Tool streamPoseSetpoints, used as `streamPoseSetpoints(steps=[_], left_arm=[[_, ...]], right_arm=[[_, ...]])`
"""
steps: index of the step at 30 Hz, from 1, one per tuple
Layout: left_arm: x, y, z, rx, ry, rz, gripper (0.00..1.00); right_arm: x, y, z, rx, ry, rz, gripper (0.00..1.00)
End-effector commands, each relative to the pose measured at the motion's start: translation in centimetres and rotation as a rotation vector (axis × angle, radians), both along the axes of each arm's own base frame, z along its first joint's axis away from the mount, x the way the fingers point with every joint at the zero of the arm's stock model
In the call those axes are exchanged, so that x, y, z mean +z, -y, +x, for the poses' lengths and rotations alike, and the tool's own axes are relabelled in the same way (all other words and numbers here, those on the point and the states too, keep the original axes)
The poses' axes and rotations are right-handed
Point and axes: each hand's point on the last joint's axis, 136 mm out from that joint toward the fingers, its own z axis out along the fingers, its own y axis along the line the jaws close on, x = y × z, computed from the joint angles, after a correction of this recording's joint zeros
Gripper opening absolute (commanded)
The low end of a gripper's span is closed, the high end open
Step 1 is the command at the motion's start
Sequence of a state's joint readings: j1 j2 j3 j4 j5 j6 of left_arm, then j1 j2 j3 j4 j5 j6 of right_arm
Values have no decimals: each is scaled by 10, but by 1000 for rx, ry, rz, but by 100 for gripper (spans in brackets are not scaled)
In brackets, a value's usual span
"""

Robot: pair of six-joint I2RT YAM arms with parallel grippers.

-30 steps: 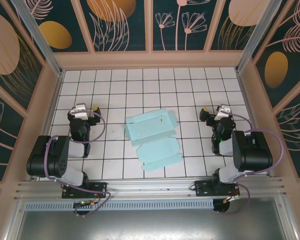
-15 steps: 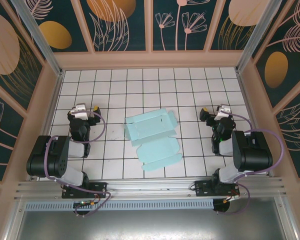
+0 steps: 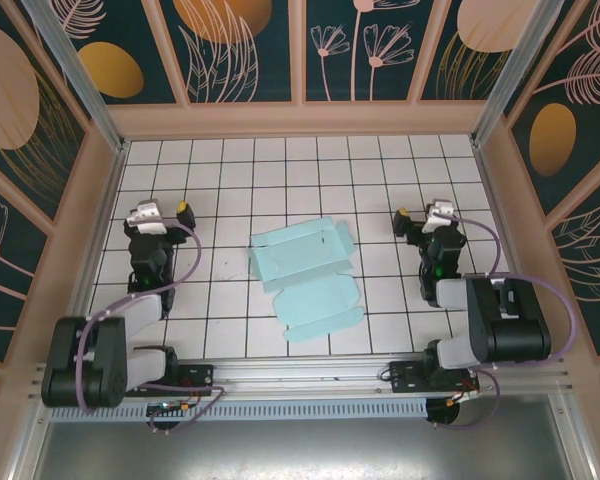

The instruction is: Fold the paper box

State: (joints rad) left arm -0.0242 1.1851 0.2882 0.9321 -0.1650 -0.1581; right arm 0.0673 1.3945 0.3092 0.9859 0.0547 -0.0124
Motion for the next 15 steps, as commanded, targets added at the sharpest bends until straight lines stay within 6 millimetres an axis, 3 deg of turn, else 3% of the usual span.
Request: streamPoseSetpoints(steps=[1, 6, 9, 15], left_arm=[[-13, 11, -6, -16, -109, -195, 99], [-27, 49, -22, -90, -206, -485, 99], [-47, 71, -34, -106, -299, -638, 99], [-71, 115, -52, -153, -415, -735, 99]], right_arm=[[10, -8, 3, -21, -40, -37, 99], [17, -40, 5, 33, -128, -11, 99], [19, -51, 2, 62, -165, 92, 99], [15, -75, -1, 139, -235, 165, 99]])
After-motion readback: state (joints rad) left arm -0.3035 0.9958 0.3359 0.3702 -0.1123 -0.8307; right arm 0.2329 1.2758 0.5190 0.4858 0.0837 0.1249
